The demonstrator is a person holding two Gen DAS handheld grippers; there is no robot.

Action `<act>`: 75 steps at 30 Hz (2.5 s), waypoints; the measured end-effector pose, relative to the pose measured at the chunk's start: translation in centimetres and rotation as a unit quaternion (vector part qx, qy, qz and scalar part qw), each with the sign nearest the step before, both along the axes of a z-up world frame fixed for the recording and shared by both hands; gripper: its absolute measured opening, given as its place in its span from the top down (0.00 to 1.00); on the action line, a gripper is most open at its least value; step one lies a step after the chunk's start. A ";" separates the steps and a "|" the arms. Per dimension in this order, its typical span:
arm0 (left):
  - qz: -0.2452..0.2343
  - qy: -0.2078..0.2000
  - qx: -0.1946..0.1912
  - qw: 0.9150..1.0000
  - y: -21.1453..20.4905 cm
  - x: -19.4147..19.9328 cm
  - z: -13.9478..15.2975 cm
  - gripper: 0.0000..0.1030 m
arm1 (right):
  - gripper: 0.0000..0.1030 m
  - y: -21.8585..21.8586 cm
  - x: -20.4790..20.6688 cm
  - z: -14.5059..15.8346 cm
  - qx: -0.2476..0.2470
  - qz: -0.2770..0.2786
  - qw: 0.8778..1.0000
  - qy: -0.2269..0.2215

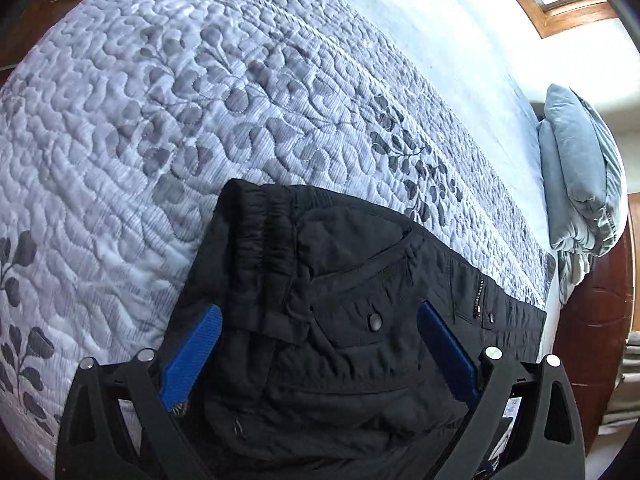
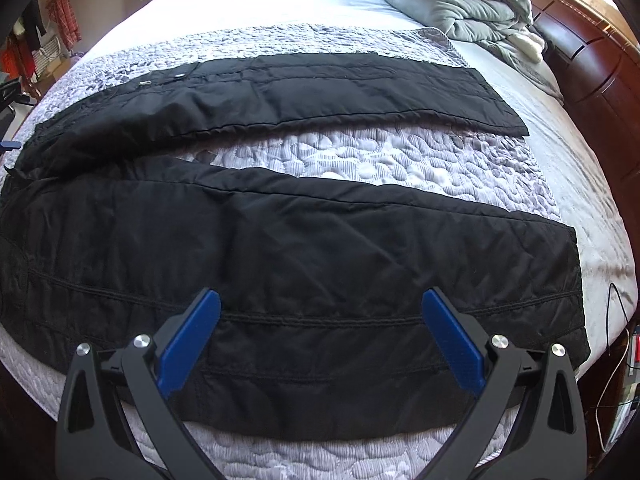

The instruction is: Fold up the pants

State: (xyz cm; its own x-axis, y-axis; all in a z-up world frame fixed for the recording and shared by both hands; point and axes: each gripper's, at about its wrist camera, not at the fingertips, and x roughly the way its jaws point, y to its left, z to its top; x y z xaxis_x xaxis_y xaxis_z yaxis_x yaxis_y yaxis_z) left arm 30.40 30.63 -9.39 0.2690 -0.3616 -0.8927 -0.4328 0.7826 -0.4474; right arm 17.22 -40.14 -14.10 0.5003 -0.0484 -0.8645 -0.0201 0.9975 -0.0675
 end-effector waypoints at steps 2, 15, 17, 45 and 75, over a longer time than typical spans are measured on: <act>-0.001 0.013 0.008 1.000 0.2 0.2 -0.7 0.27 | 0.02 -0.1 0.4 -0.4 0.000 0.001 1.000 0.002; -0.003 0.040 0.010 0.999 1.1 2.7 -3.2 0.26 | 0.02 0.7 1.6 -1.4 -0.009 0.023 1.000 0.001; -0.005 0.041 0.019 0.999 0.9 3.1 -3.4 0.39 | 0.02 0.6 1.7 -1.4 -0.009 0.024 1.000 -0.001; -0.044 -0.044 0.107 0.992 -2.6 1.5 -1.3 0.84 | 0.03 -27.5 29.2 1.2 -0.032 -0.133 0.991 -0.003; -0.051 -0.034 0.152 0.986 -3.7 1.9 -3.1 0.83 | 0.91 -29.3 34.2 0.1 0.009 -0.067 0.997 -0.041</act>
